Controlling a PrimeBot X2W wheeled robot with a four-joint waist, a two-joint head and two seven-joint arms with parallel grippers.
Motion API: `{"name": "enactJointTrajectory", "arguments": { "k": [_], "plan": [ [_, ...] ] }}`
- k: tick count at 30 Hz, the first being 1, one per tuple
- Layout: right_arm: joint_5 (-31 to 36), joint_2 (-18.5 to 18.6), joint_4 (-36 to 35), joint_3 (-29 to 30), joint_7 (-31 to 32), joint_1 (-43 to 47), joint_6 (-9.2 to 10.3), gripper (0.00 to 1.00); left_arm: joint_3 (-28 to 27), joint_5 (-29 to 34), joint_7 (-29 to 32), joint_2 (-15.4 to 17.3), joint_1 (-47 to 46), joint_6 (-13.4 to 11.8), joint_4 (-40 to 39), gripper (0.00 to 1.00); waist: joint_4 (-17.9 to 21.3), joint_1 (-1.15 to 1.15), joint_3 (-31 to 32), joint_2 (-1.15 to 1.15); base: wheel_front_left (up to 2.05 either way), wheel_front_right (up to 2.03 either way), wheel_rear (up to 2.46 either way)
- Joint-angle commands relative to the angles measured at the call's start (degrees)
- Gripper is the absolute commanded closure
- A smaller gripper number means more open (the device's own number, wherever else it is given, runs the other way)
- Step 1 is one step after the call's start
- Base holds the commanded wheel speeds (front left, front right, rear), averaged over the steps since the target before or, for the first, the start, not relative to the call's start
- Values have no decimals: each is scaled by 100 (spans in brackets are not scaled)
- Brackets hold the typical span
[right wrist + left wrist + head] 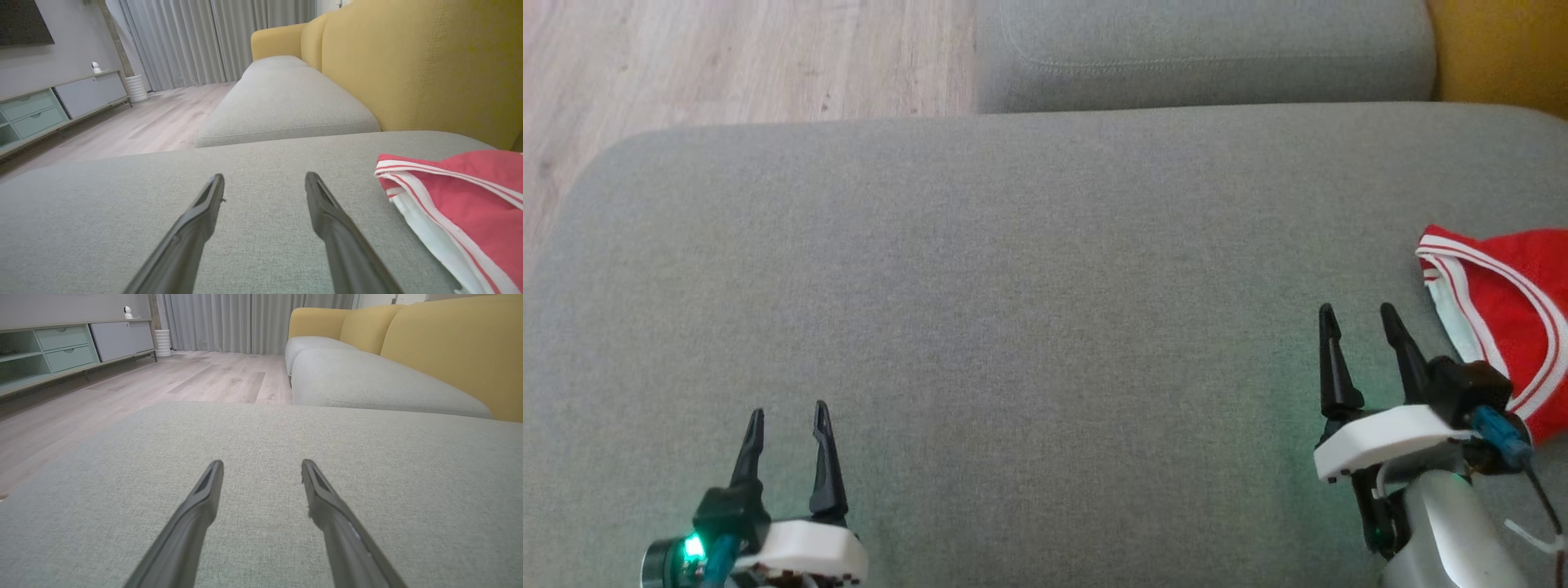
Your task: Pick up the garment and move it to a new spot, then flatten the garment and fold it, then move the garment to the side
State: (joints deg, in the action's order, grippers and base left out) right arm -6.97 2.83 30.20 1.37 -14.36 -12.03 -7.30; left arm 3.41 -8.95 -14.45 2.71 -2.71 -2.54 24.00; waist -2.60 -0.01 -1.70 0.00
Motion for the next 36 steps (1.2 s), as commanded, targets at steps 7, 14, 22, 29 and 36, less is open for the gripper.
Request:
{"name": "enactJointTrajectory", "arguments": {
  "k": [7, 14, 22, 29, 36],
  "plan": [
    [-117, 5, -270, -275, -63, 130, -19, 0, -332, -44, -55, 17, 25, -4, -200, 0, -3, 1, 148, 0, 0, 0, 0],
    [-163, 5, -258, -351, -63, 181, -19, 0, -441, -181, -55, 17, 87, 99, -326, 0, -2, 1, 206, 0, 0, 0, 0],
    [-144, -32, 283, -235, 33, 533, 1, 100, -209, -299, 38, -7, 309, 158, 179, 100, 4, 1, 212, 0, 0, 0, 0],
    [-677, -29, 177, -172, 181, 523, 0, 100, -277, -809, 188, -5, 250, 212, 125, 100, 20, 1, 208, 0, 0, 0, 0],
    [-1152, -27, 56, -143, 283, 539, -1, 100, -305, -1265, 288, -4, 227, 259, 43, 100, 34, 1, 205, 0, 0, 0, 0]
  ]
}}
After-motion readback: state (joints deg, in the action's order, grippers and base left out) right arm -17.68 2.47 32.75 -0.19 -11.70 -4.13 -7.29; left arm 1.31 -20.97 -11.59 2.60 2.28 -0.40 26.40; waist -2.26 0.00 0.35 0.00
